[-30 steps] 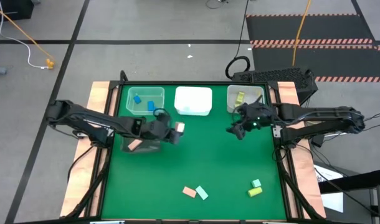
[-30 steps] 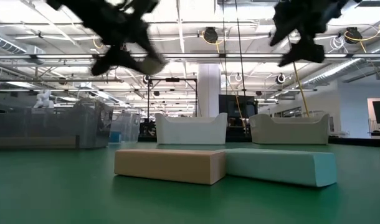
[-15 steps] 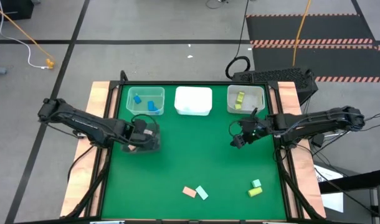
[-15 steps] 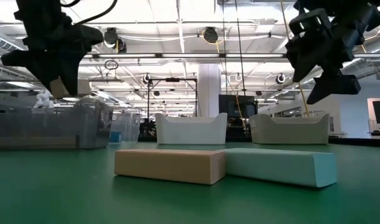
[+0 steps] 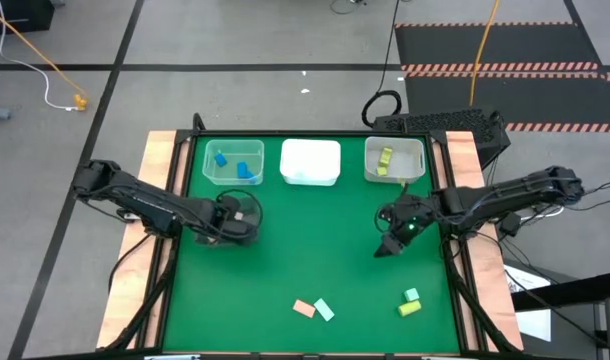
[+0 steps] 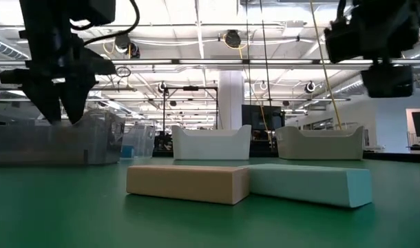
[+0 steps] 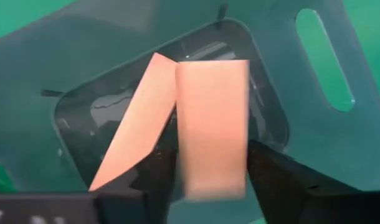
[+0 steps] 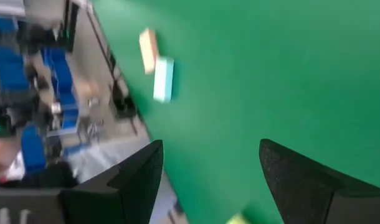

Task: Sort & place blocks by color
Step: Put the light brown block into the black bin, then put the light blue block into the white bin

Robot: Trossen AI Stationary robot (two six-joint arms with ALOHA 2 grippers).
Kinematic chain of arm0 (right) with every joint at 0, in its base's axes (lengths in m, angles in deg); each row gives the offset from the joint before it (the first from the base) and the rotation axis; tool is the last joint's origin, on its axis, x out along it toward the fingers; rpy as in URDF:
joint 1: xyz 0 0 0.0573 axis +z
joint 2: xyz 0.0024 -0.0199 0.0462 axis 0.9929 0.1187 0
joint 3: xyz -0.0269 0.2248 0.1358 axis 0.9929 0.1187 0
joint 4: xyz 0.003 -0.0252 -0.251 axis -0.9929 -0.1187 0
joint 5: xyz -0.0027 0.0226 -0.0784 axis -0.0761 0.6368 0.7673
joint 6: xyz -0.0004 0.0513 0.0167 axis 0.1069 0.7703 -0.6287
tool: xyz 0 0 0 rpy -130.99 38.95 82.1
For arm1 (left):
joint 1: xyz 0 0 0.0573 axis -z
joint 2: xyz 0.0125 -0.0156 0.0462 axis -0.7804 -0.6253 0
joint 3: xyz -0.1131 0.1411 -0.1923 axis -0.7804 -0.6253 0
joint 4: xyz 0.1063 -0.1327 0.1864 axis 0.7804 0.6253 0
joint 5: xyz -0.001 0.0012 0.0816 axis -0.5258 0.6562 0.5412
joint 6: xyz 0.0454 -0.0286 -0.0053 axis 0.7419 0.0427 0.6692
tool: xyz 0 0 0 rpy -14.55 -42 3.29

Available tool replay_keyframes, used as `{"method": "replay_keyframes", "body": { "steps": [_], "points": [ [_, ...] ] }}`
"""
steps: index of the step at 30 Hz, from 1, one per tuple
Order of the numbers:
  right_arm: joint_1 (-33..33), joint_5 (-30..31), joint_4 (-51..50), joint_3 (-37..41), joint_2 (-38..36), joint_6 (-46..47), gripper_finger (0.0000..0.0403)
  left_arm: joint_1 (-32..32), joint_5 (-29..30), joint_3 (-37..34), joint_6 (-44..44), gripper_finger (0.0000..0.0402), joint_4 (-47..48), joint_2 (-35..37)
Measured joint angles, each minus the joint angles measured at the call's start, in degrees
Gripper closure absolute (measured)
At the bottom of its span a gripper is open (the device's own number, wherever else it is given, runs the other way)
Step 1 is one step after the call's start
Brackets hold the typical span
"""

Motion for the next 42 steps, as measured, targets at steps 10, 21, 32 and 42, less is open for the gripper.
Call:
{"method": "replay_keyframes", "body": {
  "steps": [10,21,32,42],
  "points": [
    [13.0,-7.1,-5.2,-0.9,-1.4,18.4,0.0149,0.0,-0.1,0.0,-2.3,0.0131,0.3,0.5],
    [24.2,-4.9,-11.5,-0.9,0.1,42.1,0.0149,-0.3,-0.2,0.0,-2.2,0.0151,0.3,0.6],
    [25.1,-2.3,-13.5,-0.9,7.9,43.1,0.0149,-2.9,-0.2,0.0,0.1,0.0154,0.2,0.6],
    [25.1,-2.3,-13.5,-0.8,15.6,38.9,0.0149,-3.0,-0.2,0.0,0.1,0.0153,0.2,0.6]
  ]
}}
